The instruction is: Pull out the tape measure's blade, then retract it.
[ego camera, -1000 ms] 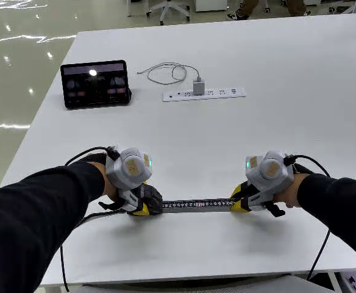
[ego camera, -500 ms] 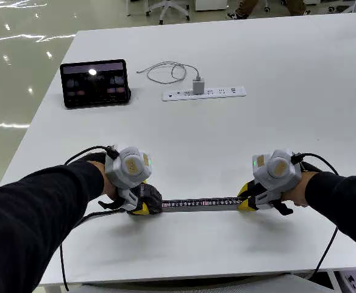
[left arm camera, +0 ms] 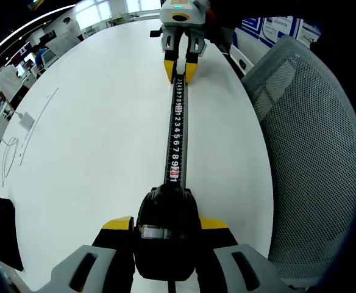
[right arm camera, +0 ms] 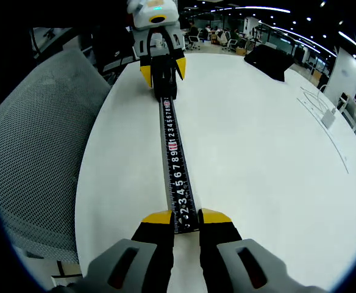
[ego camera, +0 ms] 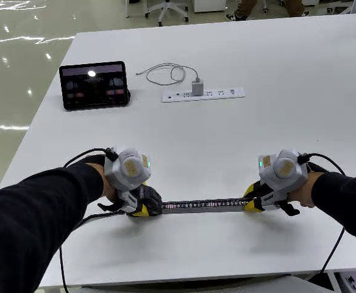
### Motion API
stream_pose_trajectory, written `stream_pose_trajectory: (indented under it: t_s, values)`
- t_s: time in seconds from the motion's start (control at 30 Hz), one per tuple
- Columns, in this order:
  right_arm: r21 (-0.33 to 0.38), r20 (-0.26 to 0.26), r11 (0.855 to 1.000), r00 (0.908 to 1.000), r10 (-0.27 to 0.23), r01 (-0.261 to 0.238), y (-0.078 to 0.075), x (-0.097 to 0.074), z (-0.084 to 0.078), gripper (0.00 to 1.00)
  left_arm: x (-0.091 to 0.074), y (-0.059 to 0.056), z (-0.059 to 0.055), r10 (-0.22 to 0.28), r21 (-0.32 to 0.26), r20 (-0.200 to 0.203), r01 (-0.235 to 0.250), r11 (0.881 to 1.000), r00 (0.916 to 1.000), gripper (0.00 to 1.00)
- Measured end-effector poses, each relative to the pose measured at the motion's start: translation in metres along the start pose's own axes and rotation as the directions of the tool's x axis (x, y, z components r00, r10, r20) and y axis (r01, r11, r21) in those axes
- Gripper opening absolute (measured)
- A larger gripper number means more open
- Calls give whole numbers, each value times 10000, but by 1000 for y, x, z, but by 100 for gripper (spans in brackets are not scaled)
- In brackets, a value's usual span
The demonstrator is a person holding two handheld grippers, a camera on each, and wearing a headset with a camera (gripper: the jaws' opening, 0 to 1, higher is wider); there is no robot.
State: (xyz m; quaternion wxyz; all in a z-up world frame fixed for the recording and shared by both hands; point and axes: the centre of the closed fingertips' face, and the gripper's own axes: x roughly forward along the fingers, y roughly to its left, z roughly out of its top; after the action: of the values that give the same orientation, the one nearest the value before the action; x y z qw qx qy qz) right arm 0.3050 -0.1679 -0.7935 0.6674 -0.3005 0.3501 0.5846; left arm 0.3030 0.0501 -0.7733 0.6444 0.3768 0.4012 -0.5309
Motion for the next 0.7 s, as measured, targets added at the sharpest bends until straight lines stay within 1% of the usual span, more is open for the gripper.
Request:
stream_pose_trajectory:
  t_s: [0.4,0.7]
  values:
    - [34,-47,10000,10000,-35,35,-3,-5,-7,10,-1,0,0,24,-76,59,-24,10000,10000,34]
    - [132,4,9999,10000,-61,60,-3,-5,-7,11,-1,0,0,27,-88,62,-27,10000,10000,34]
